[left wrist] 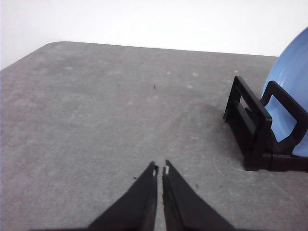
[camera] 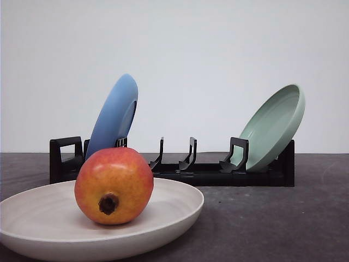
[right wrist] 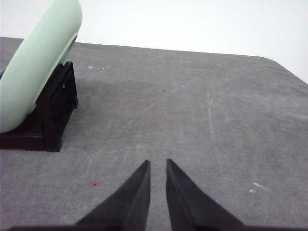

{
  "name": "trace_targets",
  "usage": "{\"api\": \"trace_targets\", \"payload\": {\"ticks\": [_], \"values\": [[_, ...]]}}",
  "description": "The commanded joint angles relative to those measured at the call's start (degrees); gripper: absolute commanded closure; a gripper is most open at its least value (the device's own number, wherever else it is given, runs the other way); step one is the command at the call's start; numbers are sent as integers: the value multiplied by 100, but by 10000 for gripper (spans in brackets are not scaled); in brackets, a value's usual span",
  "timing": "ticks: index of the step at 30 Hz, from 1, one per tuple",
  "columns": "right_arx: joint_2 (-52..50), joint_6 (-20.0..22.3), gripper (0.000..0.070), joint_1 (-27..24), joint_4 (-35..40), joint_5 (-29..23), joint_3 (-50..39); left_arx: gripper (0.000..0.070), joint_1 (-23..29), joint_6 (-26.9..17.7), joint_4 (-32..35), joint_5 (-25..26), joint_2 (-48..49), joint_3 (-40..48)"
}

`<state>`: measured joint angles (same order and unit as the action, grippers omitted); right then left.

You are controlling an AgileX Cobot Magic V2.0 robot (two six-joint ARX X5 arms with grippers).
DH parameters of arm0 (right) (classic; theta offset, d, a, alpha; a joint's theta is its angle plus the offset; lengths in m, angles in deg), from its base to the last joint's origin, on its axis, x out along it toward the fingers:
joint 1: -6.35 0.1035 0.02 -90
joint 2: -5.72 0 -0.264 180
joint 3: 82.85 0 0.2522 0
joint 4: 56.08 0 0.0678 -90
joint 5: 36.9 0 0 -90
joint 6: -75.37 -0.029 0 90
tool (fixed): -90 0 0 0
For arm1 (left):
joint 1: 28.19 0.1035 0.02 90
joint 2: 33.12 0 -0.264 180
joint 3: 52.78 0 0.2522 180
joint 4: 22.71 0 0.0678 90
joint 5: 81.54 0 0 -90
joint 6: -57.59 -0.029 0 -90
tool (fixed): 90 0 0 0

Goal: Place pomegranate in white plate

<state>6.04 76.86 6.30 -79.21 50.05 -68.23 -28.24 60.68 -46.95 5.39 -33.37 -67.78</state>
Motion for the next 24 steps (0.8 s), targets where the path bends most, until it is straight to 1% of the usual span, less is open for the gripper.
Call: {"api": "trace_targets", "payload": {"ticks": [1,24], "values": [[-11,5,643,-7,33,0,-17,700,4,44,-22,-33,9,55],[-11,3,643,-7,34,0,-17,700,4,44,-22,-33,9,55]]}}
